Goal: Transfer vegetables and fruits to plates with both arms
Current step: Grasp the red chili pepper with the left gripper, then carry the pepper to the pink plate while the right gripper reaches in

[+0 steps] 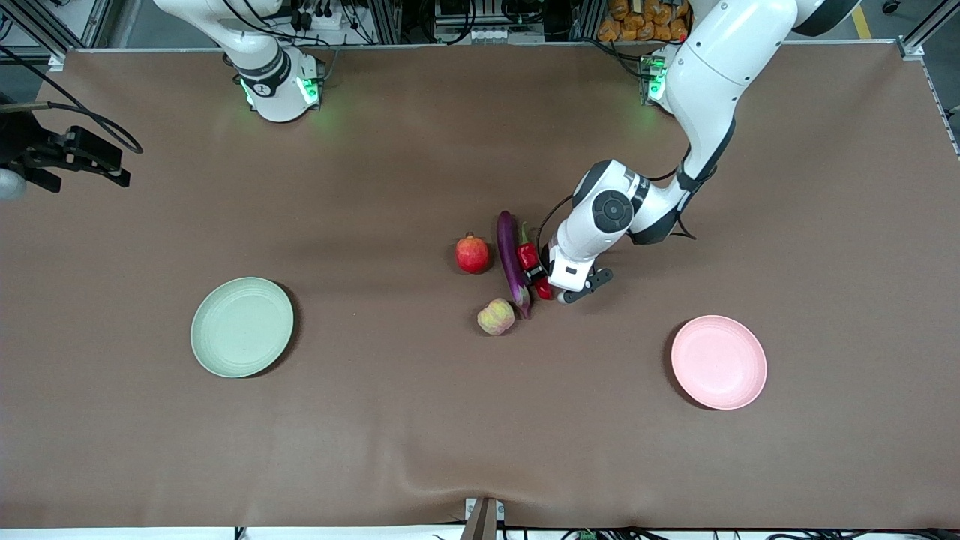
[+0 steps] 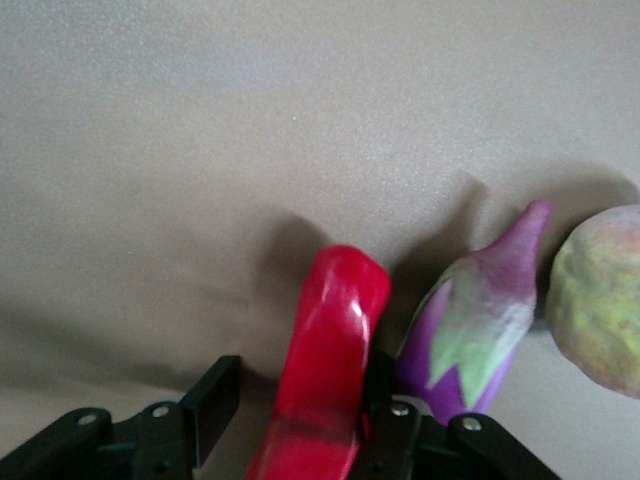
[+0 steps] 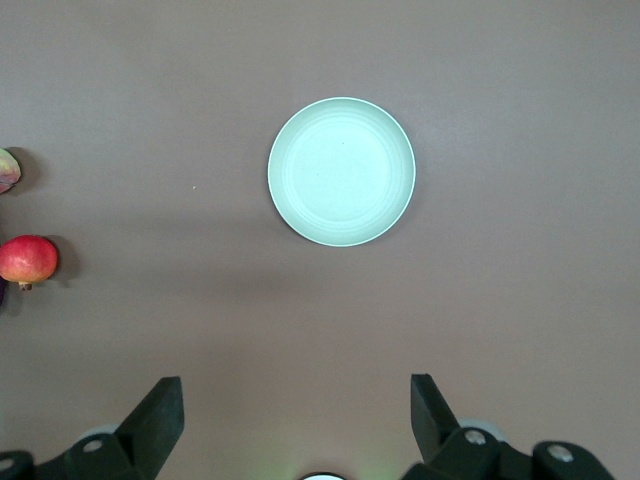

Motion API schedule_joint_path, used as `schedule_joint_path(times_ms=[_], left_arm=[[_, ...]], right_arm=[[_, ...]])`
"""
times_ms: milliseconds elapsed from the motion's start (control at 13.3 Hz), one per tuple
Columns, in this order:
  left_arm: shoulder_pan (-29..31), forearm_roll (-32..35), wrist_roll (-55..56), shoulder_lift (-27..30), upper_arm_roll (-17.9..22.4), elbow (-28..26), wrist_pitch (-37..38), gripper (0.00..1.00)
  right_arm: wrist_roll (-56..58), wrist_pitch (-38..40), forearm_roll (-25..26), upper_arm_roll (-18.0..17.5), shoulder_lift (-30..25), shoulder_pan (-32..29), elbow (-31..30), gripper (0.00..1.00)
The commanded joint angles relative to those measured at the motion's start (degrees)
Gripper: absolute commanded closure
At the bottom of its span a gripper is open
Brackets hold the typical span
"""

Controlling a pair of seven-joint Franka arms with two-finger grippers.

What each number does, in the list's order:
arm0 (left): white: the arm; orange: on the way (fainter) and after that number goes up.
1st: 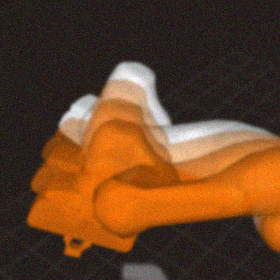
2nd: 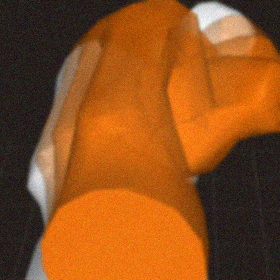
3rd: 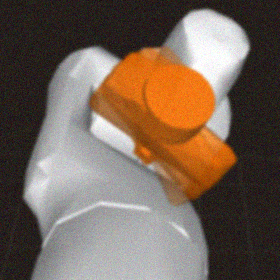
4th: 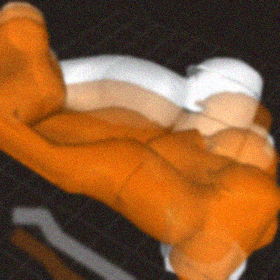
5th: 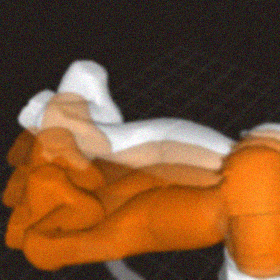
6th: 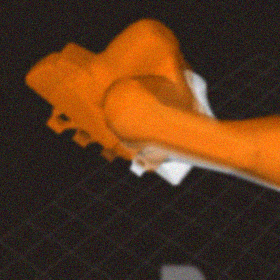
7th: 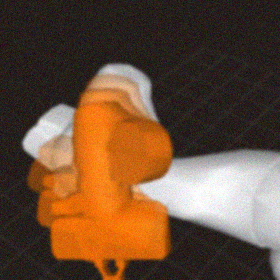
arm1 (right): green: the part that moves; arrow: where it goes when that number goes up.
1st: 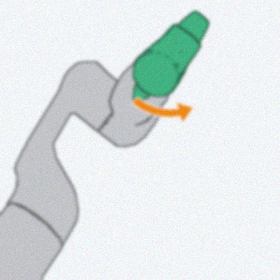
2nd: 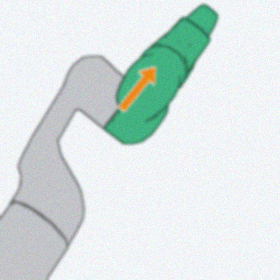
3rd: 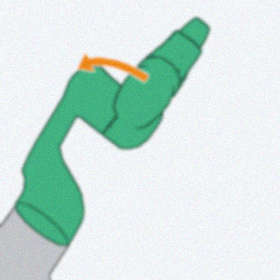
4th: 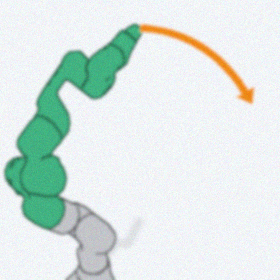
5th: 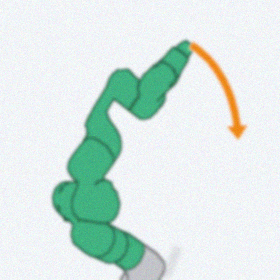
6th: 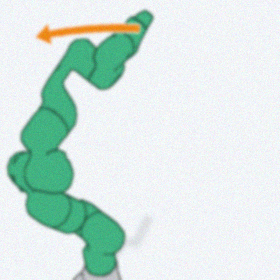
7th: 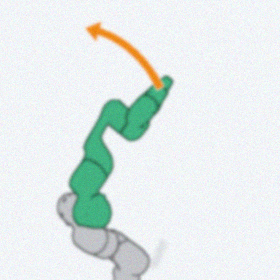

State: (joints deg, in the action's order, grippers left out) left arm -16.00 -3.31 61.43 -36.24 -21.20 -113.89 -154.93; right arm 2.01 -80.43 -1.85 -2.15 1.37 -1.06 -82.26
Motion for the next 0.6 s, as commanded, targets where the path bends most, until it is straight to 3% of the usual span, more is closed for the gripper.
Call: schedule_joint_path(times_ms=[0,225,524], left_arm=[[-0.44,-0.64,0.62,-0.67,0.11,1.03,-0.46,1.0],[1.92,-0.2,0.1,4.31,0.55,0.33,2.94,1.0],[11.31,0.85,-7.78,13.64,0.46,3.14,21.13,1.0]], right_arm=[[0.71,-0.17,-1.05,-0.4,-0.49,-0.96,-0.09,0.0],[0.63,-0.17,-0.97,-0.4,-0.49,-1.14,-0.01,0.0],[0.8,-0.78,-0.35,-0.31,1.96,-1.23,0.35,0.0]])
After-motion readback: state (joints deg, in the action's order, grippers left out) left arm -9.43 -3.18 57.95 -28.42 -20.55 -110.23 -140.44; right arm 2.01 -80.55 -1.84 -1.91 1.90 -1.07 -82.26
